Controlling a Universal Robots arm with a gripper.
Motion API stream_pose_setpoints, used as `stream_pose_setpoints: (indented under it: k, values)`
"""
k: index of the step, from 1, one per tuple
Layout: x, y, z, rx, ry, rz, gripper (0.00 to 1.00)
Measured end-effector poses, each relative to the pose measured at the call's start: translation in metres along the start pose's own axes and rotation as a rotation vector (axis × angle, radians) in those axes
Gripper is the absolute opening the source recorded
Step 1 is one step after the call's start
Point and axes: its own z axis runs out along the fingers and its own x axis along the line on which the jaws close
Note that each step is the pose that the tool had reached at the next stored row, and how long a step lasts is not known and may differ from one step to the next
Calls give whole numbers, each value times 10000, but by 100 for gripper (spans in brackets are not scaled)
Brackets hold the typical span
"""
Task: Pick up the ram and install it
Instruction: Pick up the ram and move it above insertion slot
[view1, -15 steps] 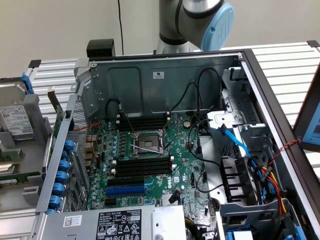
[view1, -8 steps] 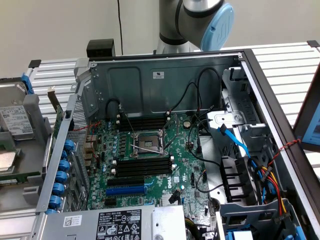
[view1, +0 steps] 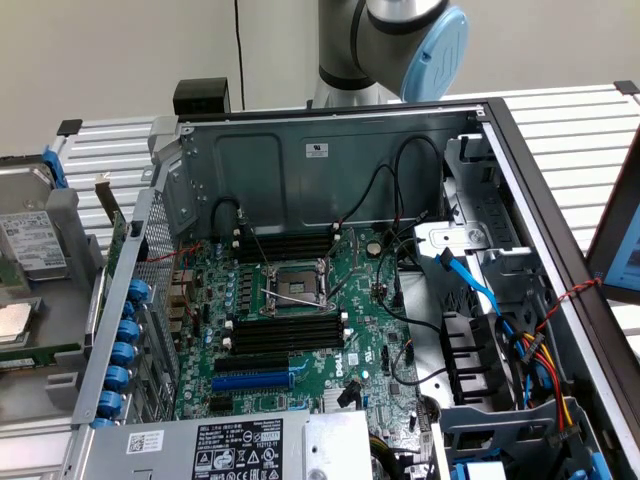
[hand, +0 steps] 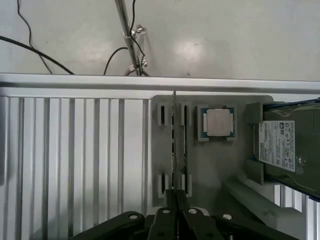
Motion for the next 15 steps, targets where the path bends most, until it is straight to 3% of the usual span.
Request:
stream_pose_setpoints:
  k: [15]
  values:
    - [-23,9,-382,10,-4,172,12]
